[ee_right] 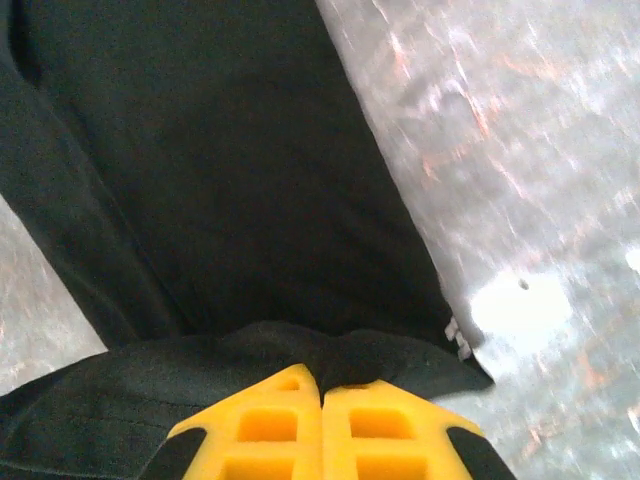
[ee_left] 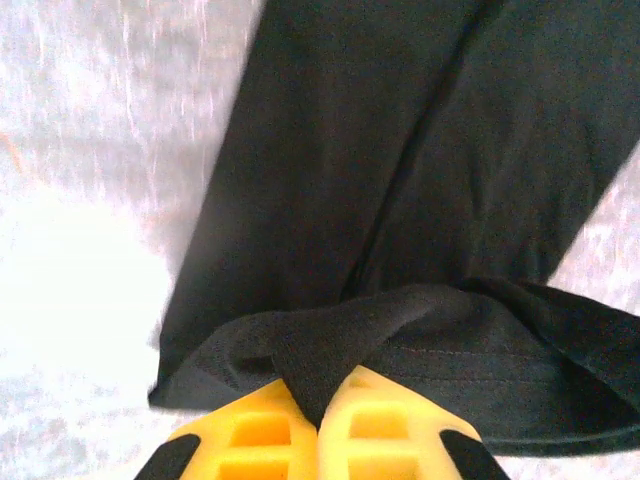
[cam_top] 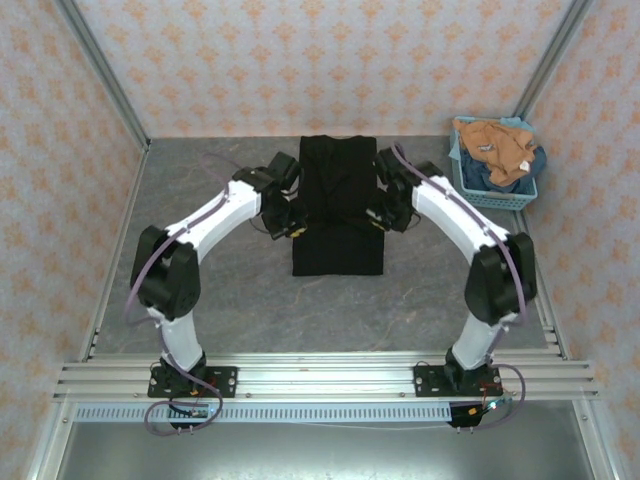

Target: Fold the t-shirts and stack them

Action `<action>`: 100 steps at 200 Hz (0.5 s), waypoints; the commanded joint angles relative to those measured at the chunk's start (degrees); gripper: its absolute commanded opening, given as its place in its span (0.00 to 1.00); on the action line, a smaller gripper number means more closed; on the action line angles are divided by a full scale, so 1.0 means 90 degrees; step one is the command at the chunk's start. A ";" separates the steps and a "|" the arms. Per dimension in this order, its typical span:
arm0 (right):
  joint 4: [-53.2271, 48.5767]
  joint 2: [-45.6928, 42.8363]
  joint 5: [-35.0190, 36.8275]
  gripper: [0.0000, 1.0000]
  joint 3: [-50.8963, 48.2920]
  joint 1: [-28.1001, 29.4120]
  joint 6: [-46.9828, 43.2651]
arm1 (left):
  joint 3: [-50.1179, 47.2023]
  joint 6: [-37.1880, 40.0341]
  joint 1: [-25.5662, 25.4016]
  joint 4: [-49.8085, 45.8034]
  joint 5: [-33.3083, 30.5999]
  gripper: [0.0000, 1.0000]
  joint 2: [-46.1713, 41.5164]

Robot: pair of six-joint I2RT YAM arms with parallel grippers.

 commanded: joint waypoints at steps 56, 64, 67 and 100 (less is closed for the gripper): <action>-0.0201 0.2445 -0.0249 0.33 0.2332 -0.0567 -0.0634 | 0.2477 0.0589 0.0751 -0.0142 0.0259 0.16 0.2379; -0.0258 0.2444 -0.0165 0.42 0.2446 -0.0595 -0.0705 | 0.2545 0.0665 0.0757 -0.0153 0.0166 0.31 0.2320; -0.0260 0.2396 -0.0114 0.44 0.2459 -0.0597 -0.0733 | 0.2551 0.0695 0.0754 -0.0166 0.0094 0.37 0.2264; 0.0022 0.1289 0.0200 0.58 0.1377 -0.0590 -0.0782 | 0.0712 0.0511 0.0705 0.0336 -0.0460 0.61 0.0621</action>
